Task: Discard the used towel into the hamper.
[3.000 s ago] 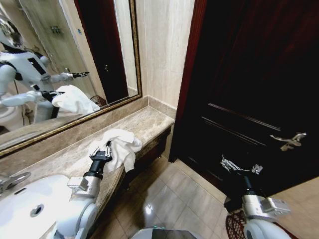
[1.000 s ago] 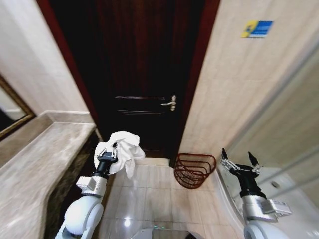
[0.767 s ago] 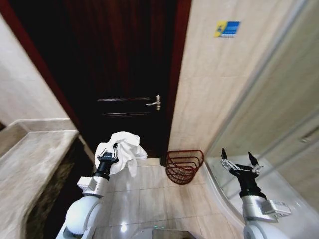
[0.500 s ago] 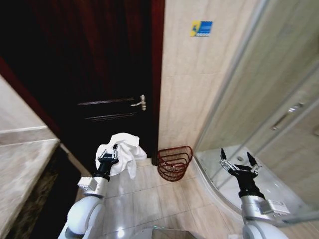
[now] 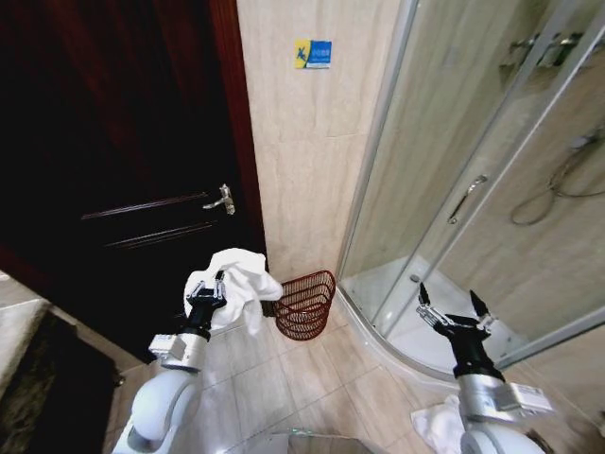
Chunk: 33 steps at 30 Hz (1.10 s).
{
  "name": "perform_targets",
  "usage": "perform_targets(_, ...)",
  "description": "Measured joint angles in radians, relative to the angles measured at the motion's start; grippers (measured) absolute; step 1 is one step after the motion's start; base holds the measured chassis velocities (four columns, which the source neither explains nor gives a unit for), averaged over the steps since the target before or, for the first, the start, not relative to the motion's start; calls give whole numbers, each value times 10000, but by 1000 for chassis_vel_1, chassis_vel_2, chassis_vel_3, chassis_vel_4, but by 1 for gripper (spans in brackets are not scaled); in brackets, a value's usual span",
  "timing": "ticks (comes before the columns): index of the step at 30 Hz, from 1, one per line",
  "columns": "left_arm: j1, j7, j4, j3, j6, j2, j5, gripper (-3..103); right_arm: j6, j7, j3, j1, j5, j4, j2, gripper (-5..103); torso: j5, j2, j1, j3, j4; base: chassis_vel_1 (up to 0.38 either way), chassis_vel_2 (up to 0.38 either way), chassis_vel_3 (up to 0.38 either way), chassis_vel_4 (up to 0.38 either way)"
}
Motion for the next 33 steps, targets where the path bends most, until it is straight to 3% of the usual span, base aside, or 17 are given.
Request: perform_targets(33,31,124,375,-90,-422,7,-86,10,44,0,-121,41,-184,-27,40,100,0,-1891,-872,-1021,-3,0,0,0,0)
